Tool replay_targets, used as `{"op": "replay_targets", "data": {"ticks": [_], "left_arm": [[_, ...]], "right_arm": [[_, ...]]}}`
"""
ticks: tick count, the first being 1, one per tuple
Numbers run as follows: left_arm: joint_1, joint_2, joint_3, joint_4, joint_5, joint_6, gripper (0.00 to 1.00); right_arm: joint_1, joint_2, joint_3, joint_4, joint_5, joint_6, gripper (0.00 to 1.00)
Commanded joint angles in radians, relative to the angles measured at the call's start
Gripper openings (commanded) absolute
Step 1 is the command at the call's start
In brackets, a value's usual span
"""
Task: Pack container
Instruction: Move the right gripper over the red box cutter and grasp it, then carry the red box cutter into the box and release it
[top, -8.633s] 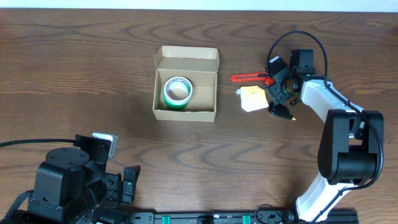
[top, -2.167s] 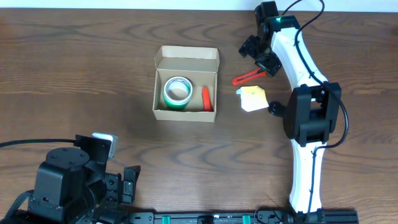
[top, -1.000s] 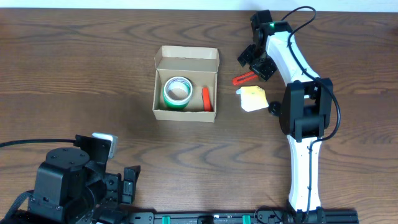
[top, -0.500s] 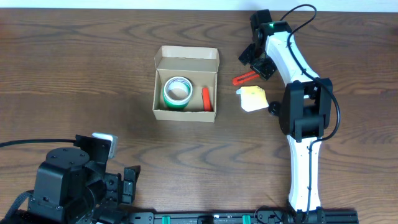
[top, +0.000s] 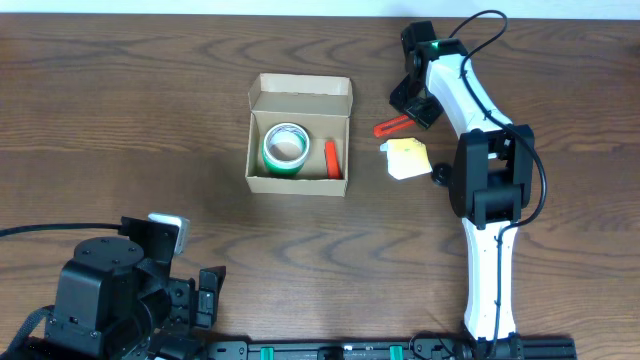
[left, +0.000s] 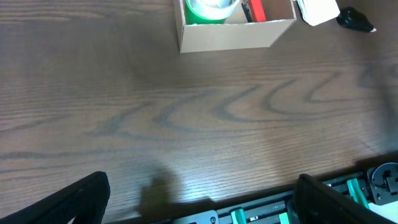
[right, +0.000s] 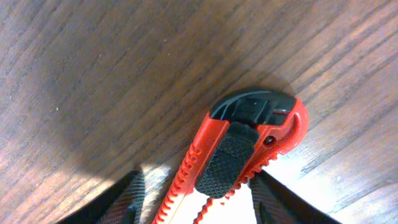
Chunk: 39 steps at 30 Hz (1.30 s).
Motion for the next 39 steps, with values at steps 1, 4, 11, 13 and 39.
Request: {"op": "replay_targets", "data": {"ticks": [1,4,11,13,39], "left_arm": [[-0.002,0.001,-0.001,-0.003,0.002,-0.005,0.95],[-0.002,0.001,-0.001,-0.003,0.002,-0.005,0.95],[-0.002,0.001,-0.001,-0.003,0.002,-0.005,0.95],[-0.002,0.001,-0.001,-0.003,0.002,-0.005,0.95],[-0.002,0.001,-0.001,-0.003,0.003,-0.005,0.95]], "right_arm": [[0.015,0.032,-0.035,0.008,-0.008,0.004,0.46],[0.015,0.032,-0.035,0.008,-0.008,0.003,0.40],[0.012,0.032,-0.035,0.011,-0.013,0.000,0.25],[0.012,0.032,-0.035,0.014,-0.019,0.000,0.23],[0.106,-0.248,0.230,-0.024,-0.352,-1.052,0.01]]}}
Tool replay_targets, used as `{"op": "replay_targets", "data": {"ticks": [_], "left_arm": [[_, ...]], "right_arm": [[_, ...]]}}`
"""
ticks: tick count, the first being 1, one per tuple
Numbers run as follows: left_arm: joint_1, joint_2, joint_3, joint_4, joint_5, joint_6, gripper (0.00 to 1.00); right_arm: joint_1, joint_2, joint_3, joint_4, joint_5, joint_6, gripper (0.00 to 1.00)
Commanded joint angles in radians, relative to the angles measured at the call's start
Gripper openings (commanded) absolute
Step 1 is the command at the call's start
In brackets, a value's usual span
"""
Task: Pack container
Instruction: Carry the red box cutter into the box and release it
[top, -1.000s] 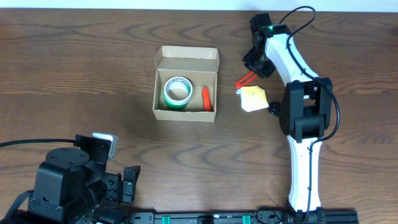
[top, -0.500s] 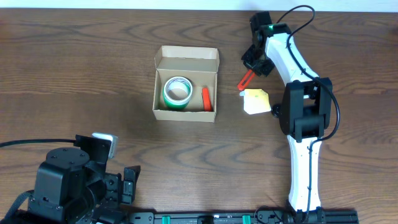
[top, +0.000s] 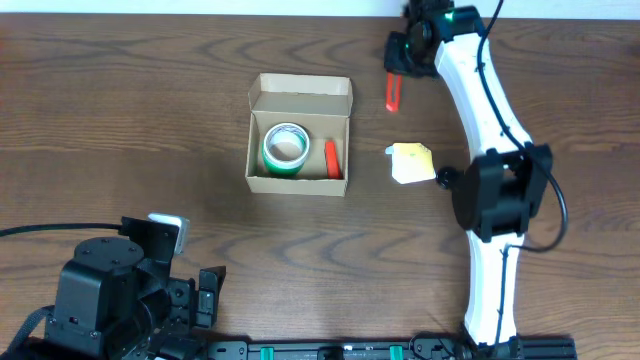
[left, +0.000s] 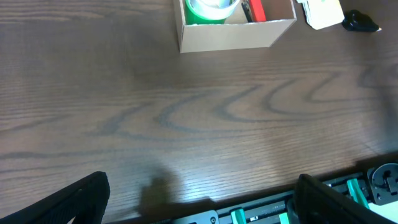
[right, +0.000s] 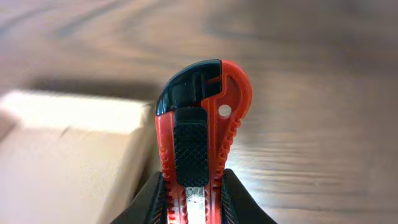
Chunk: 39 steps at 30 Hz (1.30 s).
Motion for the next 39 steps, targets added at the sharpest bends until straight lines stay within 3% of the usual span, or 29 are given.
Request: {"op": "replay_targets", "data": {"ticks": [1,5,11,24,39], "left_arm": [[-0.002,0.001,-0.001,-0.003,0.002,-0.005,0.95],[-0.002,0.001,-0.001,-0.003,0.003,-0.005,0.95],[-0.002,0.001,-0.001,-0.003,0.002,-0.005,0.95],[-0.002,0.001,-0.001,-0.003,0.002,-0.005,0.95],[-0.002,0.001,-0.001,-0.003,0.003,-0.005,0.95]], "right_arm": [[0.065,-0.094,0.031,-0.035,-0.191,-0.443,0.01],[0.137,-0.110,0.031,-0.151,-0.286,-0.736,0.01],[0.257,-0.103,-0.004,-0.292,-0.280,-0.983,0.01],[0.434,-0.019,-0.027,-0.264,-0.165,-1.124,0.01],[0.439,0.048,-0.028,-0.278,-0.186,-1.133,0.01]]}}
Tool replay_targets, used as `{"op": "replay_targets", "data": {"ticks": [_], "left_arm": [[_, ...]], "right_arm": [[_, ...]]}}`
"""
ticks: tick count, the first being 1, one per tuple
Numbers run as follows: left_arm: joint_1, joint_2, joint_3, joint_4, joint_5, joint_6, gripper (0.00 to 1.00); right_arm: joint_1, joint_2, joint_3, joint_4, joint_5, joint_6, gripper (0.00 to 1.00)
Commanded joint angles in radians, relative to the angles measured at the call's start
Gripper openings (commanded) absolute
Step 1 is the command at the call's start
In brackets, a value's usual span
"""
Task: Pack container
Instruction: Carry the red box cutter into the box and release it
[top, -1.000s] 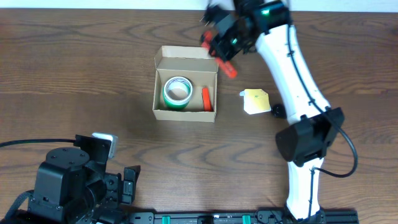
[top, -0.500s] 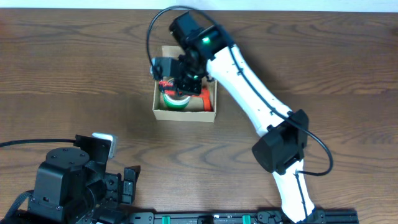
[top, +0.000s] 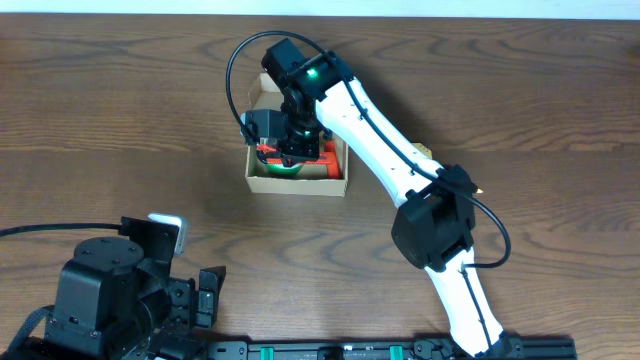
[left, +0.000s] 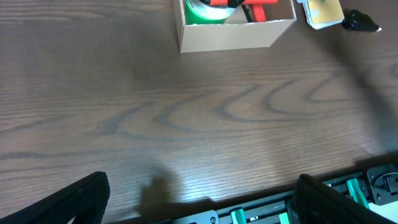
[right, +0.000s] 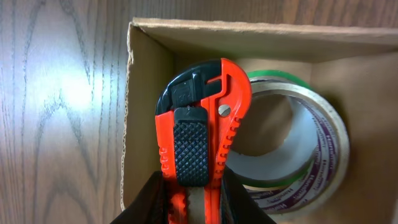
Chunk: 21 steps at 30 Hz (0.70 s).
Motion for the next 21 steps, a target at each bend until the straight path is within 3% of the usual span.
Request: {"op": "replay_targets", "data": {"ticks": [1,5,11,18,21], "left_arm": [[-0.002,0.001,-0.001,-0.003,0.002,-0.005,0.95],[-0.002,0.001,-0.001,-0.003,0.003,-0.005,0.95],[-0.002,0.001,-0.001,-0.003,0.002,-0.005,0.95],[-0.002,0.001,-0.001,-0.003,0.002,-0.005,0.95],[-0.002,0.001,-0.001,-0.003,0.002,-0.005,0.95]], "right_arm": [[0.006,0.010,-0.004,-0.009,-0.021,-0.019,0.01],[0.007,0.010,-0.004,-0.022,-0.023,-0.019,0.05],[0.008,0.010,-0.004,-0.019,-0.023,0.027,0.64],[0.008,0.006,-0.002,-0.021,-0.023,0.039,0.69],[0.008,-0.012,0.001,-0.023,-0.022,0.051,0.61]]}}
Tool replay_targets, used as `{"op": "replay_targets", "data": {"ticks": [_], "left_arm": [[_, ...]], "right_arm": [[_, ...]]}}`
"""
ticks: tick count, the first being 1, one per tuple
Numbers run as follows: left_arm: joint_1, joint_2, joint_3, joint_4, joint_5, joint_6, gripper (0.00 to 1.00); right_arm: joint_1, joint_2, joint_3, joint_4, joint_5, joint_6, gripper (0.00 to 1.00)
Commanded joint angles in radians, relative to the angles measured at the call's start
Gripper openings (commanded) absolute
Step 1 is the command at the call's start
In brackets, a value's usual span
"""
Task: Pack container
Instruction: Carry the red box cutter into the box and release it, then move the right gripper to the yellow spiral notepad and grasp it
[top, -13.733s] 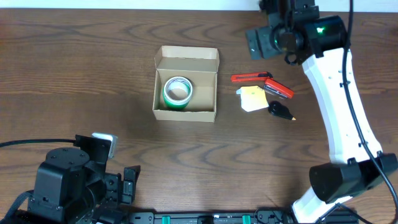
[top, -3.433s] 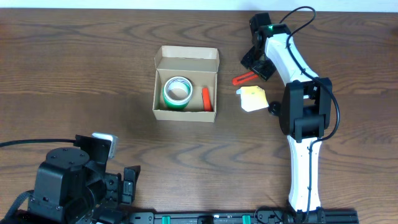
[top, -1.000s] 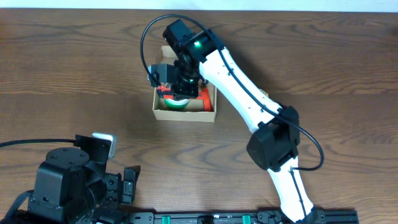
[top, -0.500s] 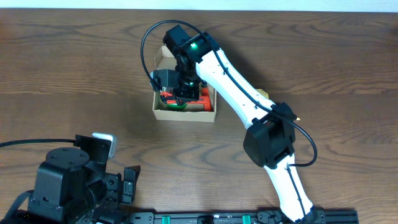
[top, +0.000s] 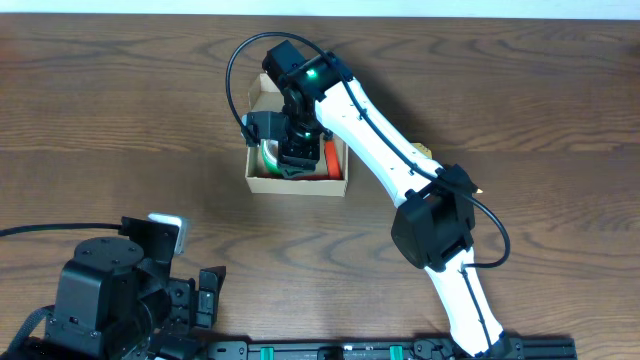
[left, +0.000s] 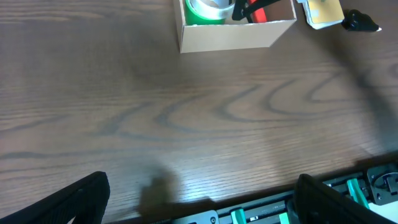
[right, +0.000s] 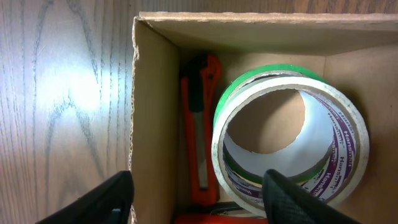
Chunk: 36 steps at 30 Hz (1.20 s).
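The open cardboard box (top: 262, 178) stands at mid-table. In the right wrist view a red utility knife (right: 199, 134) lies flat in it along one wall, beside a stack of tape rolls (right: 289, 143), green under white. My right gripper (right: 196, 208) hangs open just above the box (right: 152, 124), nothing between its fingers (right: 115, 199). In the overhead view this gripper (top: 293, 152) covers the box's middle. My left gripper (left: 199, 205) stays open and empty at the near table edge, far from the box (left: 230, 34).
Another red item (top: 331, 156) lies in the box at its right side. A yellow pad of sticky notes (left: 323, 12) and a small black object (left: 360, 22) lie on the table right of the box. My right arm (top: 380, 120) reaches across them.
My right gripper was shut on the red knife over the box. Now it is open and the knife lies inside the box beside the tape. The left arm has not moved.
My right gripper first straddled the red knife on the table right of the box. Then it held the knife lifted near the table's far edge, then over the box. Now the knife rests in the box, let go.
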Motion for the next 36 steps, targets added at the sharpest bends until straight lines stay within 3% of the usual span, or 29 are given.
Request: {"op": "replay_targets", "data": {"ticks": [1,9,10,12,16,26,30,33,36], "left_arm": [[-0.002,0.001,-0.001,-0.003,0.003,-0.005,0.95],[-0.002,0.001,-0.001,-0.003,0.002,-0.005,0.95],[-0.002,0.001,-0.001,-0.003,0.003,-0.005,0.95],[-0.002,0.001,-0.001,-0.003,0.002,-0.005,0.95],[-0.002,0.001,-0.001,-0.003,0.003,-0.005,0.95],[-0.002,0.001,-0.001,-0.003,0.003,-0.005,0.95],[-0.002,0.001,-0.001,-0.003,0.003,-0.005,0.95],[-0.002,0.001,-0.001,-0.003,0.003,-0.005,0.95],[-0.002,0.001,-0.001,-0.003,0.002,-0.005,0.95]], "right_arm": [[0.006,-0.023,0.007,-0.004,-0.013,0.036,0.59],[-0.063,-0.176,0.015,0.019,0.122,0.188,0.65],[-0.081,-0.194,0.015,0.023,0.133,0.204,0.73],[-0.130,-0.230,0.015,0.015,0.141,0.214,0.99],[-0.242,-0.265,0.015,-0.027,0.154,0.272,0.99],[-0.515,-0.249,-0.057,-0.104,0.091,0.619,0.99],[-0.558,-0.249,-0.175,-0.046,0.054,0.661,0.99],[-0.564,-0.249,-0.290,0.055,0.124,0.835,0.99],[-0.556,-0.249,-0.391,0.143,0.140,0.914,0.99]]}}
